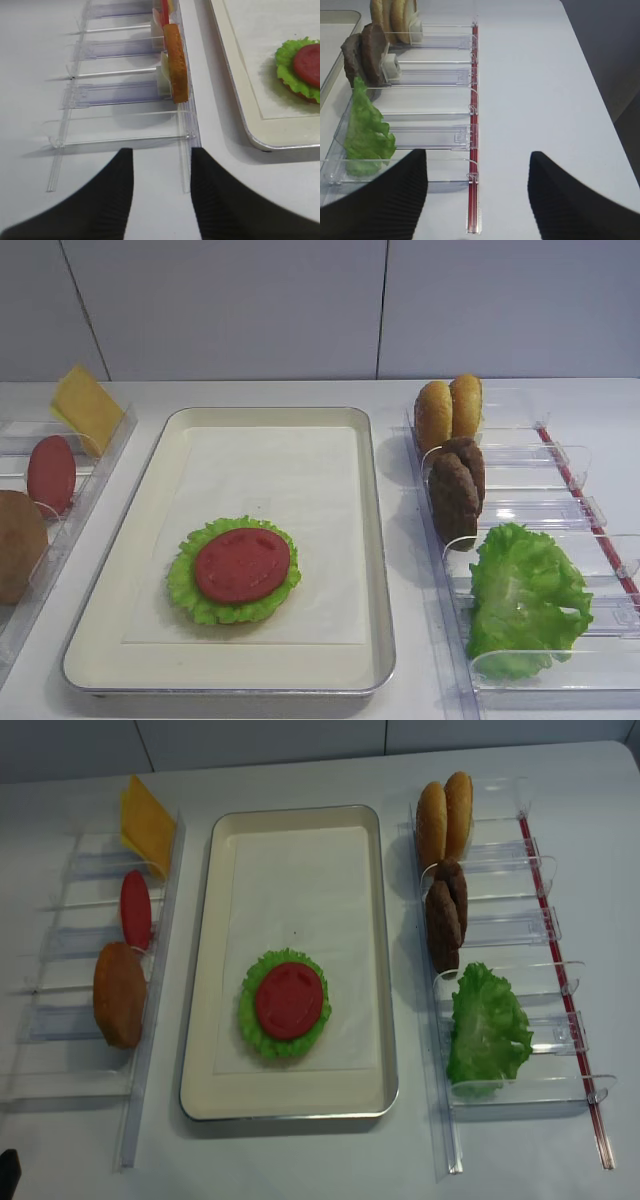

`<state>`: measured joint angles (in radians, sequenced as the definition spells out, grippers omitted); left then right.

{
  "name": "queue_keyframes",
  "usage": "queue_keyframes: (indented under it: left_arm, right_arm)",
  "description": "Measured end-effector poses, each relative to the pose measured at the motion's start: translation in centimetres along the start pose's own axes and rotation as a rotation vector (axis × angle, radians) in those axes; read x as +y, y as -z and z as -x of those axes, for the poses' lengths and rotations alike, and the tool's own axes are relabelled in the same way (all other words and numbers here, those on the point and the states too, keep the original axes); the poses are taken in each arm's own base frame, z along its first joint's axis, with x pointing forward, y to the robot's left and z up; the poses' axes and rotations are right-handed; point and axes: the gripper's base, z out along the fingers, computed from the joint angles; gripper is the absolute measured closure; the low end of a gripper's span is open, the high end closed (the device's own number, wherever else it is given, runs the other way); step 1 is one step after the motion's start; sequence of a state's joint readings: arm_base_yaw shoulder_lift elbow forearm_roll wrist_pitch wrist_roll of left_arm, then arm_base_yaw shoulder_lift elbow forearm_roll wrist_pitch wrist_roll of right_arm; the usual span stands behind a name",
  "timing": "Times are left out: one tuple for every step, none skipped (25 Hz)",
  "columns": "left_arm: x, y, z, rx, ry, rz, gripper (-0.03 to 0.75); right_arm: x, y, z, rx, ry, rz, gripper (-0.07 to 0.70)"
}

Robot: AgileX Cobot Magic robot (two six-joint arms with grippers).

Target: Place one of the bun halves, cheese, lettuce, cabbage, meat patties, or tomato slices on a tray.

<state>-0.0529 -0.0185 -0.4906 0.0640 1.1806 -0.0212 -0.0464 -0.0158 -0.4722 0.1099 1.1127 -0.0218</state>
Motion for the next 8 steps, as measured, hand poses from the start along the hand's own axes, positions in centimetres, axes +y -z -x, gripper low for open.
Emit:
queue_keyframes:
  left_arm:
    - [0.0,0.0,0.0,0.0,0.0,0.0,0.432]
    - [0.0,0.0,0.0,0.0,0.0,0.0,0.432]
    - [0.0,0.0,0.0,0.0,0.0,0.0,0.432]
    - [0.0,0.0,0.0,0.0,0.0,0.0,0.432]
    - [0.0,0.0,0.0,0.0,0.0,0.0,0.432]
    - [0.0,0.0,0.0,0.0,0.0,0.0,0.432]
    - [0.0,0.0,0.0,0.0,0.0,0.0,0.432]
    - [0.0,0.0,0.0,0.0,0.0,0.0,0.432]
  right_arm:
    - [0.0,0.0,0.0,0.0,0.0,0.0,0.171]
    - [0.0,0.0,0.0,0.0,0.0,0.0,0.171]
    - [0.0,0.0,0.0,0.0,0.0,0.0,0.171]
    - [0.0,0.0,0.0,0.0,0.0,0.0,0.171]
    - [0.0,0.0,0.0,0.0,0.0,0.0,0.171]
    - [0.0,0.0,0.0,0.0,0.0,0.0,0.171]
    - [0.0,0.0,0.0,0.0,0.0,0.0,0.171]
    - [0.0,0.0,0.0,0.0,0.0,0.0,0.171]
